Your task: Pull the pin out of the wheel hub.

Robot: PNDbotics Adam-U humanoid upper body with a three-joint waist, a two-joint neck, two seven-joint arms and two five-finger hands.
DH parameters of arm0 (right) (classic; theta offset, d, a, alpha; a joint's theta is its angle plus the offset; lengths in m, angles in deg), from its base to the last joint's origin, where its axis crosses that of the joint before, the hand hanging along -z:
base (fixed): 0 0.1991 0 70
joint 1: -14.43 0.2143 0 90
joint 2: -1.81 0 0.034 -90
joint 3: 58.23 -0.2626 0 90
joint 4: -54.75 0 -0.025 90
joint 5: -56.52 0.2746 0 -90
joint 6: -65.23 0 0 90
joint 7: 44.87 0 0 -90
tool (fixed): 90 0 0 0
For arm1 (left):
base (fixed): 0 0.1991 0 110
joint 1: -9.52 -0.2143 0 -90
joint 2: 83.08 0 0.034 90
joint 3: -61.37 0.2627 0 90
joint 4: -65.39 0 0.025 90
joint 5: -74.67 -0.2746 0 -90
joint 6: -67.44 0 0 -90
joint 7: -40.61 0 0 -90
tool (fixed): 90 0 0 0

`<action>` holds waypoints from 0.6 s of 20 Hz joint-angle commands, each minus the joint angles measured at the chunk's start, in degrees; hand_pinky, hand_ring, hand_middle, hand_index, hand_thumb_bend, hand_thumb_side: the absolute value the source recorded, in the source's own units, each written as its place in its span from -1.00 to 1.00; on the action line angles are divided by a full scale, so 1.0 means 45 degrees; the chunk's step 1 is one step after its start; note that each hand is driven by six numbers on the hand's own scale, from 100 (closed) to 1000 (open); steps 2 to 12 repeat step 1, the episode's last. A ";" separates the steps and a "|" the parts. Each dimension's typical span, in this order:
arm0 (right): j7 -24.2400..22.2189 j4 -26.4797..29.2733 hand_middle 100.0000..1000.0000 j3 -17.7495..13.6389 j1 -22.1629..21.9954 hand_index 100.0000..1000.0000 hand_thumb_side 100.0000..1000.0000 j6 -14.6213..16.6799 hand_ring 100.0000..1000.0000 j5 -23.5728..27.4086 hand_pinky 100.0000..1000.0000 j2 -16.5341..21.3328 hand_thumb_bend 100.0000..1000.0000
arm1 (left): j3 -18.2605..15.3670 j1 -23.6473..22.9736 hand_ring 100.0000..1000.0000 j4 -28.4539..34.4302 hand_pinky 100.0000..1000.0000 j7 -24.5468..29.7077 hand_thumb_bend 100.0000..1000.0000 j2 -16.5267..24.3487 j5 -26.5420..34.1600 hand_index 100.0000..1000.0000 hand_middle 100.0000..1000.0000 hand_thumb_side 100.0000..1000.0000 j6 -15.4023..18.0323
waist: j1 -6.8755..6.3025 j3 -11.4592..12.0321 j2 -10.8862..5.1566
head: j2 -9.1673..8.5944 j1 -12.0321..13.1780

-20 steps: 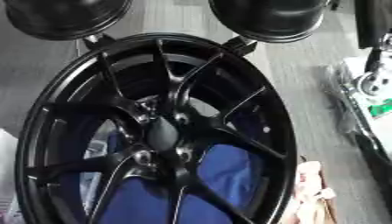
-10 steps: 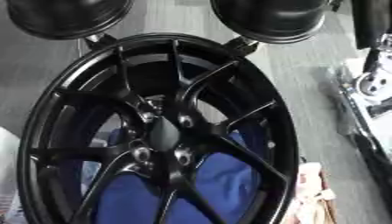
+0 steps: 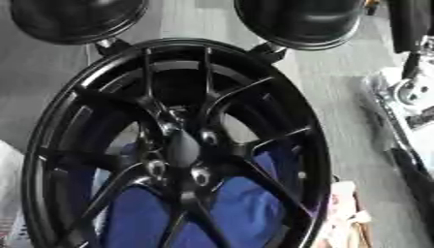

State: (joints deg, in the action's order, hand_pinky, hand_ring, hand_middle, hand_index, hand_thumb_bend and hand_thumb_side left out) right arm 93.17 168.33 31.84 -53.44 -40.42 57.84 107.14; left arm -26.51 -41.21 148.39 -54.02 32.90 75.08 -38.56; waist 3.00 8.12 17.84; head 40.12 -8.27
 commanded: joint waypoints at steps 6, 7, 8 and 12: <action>0.0872 0.0226 0.15 -0.0076 0.0133 0.11 0.16 -0.0945 0.15 -0.0174 -0.05 0.0516 -1.00 | -0.0293 -0.0094 0.32 0.1230 0.60 -0.0223 -1.00 0.0131 0.0673 0.48 0.21 0.20 0.0682 | -0.0011 -0.0007 -0.0396 | -0.0056 -0.0035; 0.0872 0.0226 0.15 -0.0076 0.0133 0.11 0.16 -0.0945 0.15 -0.0174 -0.05 0.0516 -1.00 | -0.0293 -0.0094 0.32 0.1230 0.60 -0.0223 -1.00 0.0131 0.0673 0.48 0.21 0.20 0.0682 | -0.0011 -0.0007 -0.0396 | -0.0056 -0.0035; 0.0872 0.0226 0.15 -0.0076 0.0133 0.11 0.16 -0.0945 0.15 -0.0174 -0.05 0.0516 -1.00 | -0.0293 -0.0094 0.32 0.1230 0.60 -0.0223 -1.00 0.0131 0.0673 0.48 0.21 0.20 0.0682 | -0.0011 -0.0007 -0.0396 | -0.0056 -0.0035; 0.0872 0.0226 0.15 -0.0076 0.0133 0.11 0.16 -0.0945 0.15 -0.0174 -0.05 0.0516 -1.00 | -0.0293 -0.0094 0.32 0.1230 0.60 -0.0223 -1.00 0.0131 0.0673 0.48 0.21 0.20 0.0682 | -0.0011 -0.0007 -0.0396 | -0.0056 -0.0035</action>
